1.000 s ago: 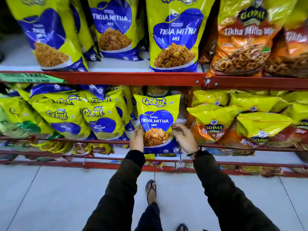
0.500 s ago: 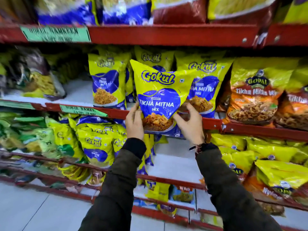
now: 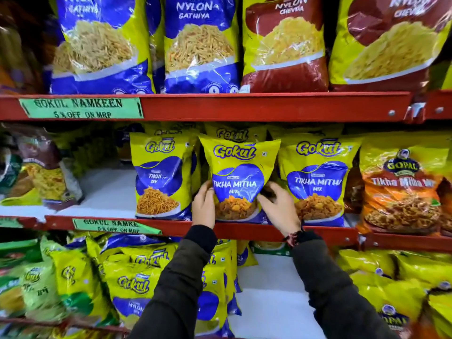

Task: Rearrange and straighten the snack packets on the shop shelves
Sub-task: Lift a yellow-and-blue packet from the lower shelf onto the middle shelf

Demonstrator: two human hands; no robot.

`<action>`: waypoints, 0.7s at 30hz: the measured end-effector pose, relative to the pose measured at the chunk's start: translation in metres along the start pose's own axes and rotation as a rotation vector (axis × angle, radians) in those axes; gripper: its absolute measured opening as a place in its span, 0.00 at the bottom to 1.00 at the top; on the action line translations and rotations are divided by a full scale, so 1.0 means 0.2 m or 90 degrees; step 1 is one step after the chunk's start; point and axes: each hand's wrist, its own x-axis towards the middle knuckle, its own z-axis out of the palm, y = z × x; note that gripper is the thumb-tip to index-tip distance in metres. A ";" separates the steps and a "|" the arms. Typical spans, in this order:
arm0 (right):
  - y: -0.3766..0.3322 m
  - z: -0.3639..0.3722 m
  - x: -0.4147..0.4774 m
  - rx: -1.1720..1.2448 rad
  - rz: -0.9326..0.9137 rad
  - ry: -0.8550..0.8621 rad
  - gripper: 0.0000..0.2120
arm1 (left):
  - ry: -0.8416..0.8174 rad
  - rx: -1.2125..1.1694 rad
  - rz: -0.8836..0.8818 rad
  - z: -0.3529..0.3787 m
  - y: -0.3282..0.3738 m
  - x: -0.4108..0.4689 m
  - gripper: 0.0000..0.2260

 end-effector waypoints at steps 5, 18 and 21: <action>0.02 0.07 0.03 0.011 0.073 0.032 0.20 | -0.002 0.083 0.008 -0.03 -0.03 0.06 0.23; -0.14 0.01 0.27 0.143 0.037 0.189 0.16 | 0.003 0.075 0.096 -0.06 0.26 0.37 0.15; -0.17 0.00 0.31 0.095 0.015 0.210 0.18 | 0.035 0.145 0.137 -0.07 0.27 0.40 0.16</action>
